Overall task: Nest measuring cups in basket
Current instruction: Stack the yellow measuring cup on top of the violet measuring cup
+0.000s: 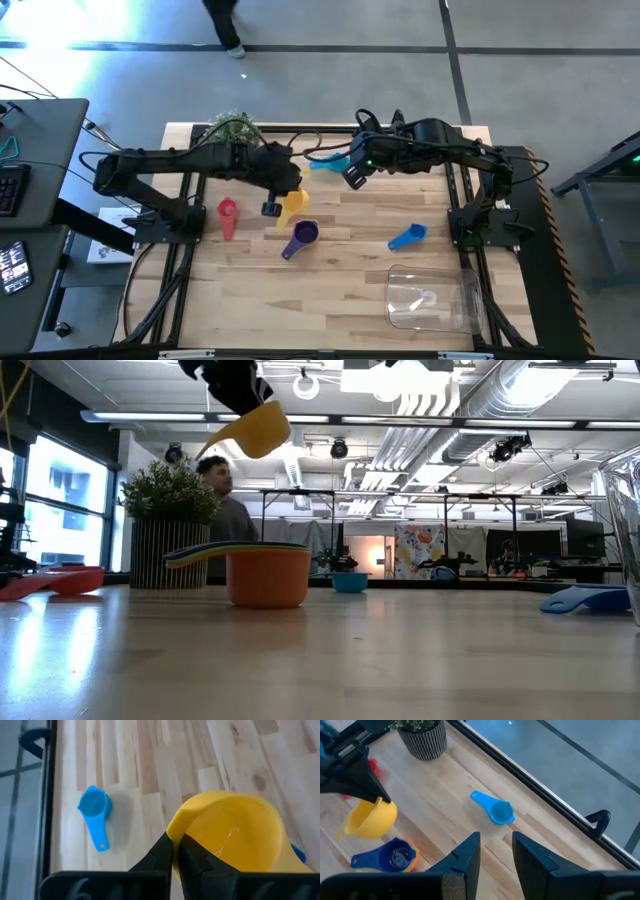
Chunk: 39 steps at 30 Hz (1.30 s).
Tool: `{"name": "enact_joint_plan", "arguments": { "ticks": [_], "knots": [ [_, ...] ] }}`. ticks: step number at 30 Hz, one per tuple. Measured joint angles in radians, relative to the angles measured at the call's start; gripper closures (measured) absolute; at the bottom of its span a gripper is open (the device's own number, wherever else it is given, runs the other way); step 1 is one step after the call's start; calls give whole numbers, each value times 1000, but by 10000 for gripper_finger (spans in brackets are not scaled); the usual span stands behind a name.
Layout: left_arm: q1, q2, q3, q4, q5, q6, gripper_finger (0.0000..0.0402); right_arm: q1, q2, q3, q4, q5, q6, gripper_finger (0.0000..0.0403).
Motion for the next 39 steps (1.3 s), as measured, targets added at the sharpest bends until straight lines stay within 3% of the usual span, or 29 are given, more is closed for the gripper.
{"name": "enact_joint_plan", "arguments": {
  "ticks": [7,21,39],
  "knots": [
    [13,45,1,7,24,60,396,-15,0,0,0,28,3,299],
    [-37,202,-1,-24,93,-90,396,-28,0,0,7,24,-2,299],
    [-99,324,-1,7,105,-99,395,-28,1,0,15,22,23,299]
  ]
}}
